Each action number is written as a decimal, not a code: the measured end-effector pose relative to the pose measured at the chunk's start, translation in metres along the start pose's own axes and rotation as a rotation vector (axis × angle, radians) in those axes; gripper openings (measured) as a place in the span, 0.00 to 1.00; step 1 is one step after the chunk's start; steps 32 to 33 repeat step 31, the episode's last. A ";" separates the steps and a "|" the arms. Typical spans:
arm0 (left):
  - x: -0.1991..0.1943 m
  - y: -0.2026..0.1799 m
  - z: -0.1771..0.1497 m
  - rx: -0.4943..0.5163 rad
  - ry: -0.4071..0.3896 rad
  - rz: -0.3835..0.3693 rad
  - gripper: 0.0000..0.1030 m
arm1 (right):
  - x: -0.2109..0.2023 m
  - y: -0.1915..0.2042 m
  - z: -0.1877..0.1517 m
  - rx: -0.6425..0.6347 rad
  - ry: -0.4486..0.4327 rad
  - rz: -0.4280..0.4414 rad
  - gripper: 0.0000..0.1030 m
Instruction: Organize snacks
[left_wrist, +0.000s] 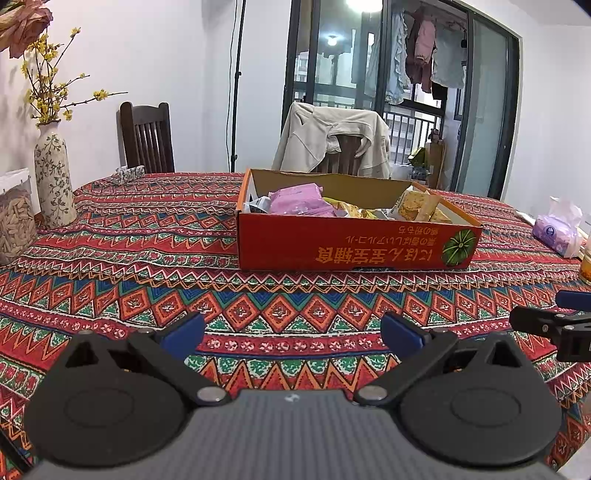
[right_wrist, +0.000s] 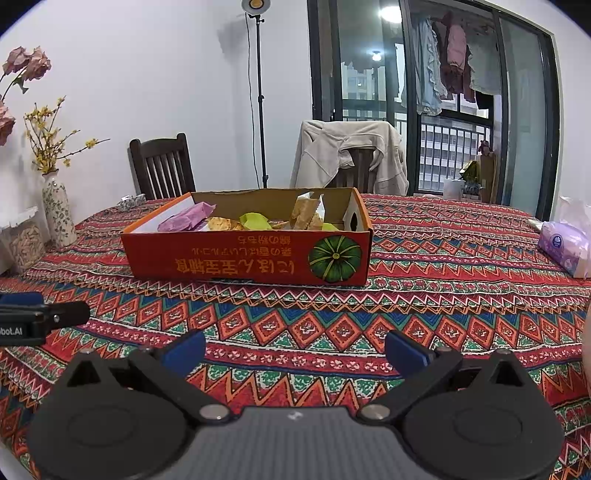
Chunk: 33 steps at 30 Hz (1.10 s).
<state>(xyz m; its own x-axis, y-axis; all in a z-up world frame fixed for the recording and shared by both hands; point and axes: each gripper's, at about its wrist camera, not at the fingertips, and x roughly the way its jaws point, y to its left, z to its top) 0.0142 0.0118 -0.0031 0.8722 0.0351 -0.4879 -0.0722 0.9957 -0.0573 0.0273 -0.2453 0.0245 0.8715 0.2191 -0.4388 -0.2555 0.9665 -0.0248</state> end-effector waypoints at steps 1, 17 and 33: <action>0.000 0.000 0.000 0.000 0.000 -0.001 1.00 | 0.000 0.000 0.000 0.000 0.000 0.000 1.00; -0.002 -0.002 0.001 0.003 -0.005 -0.009 1.00 | 0.000 0.000 0.000 -0.001 0.001 0.000 1.00; -0.004 -0.003 -0.001 0.004 -0.022 -0.034 1.00 | 0.001 -0.001 -0.001 -0.004 0.007 0.001 1.00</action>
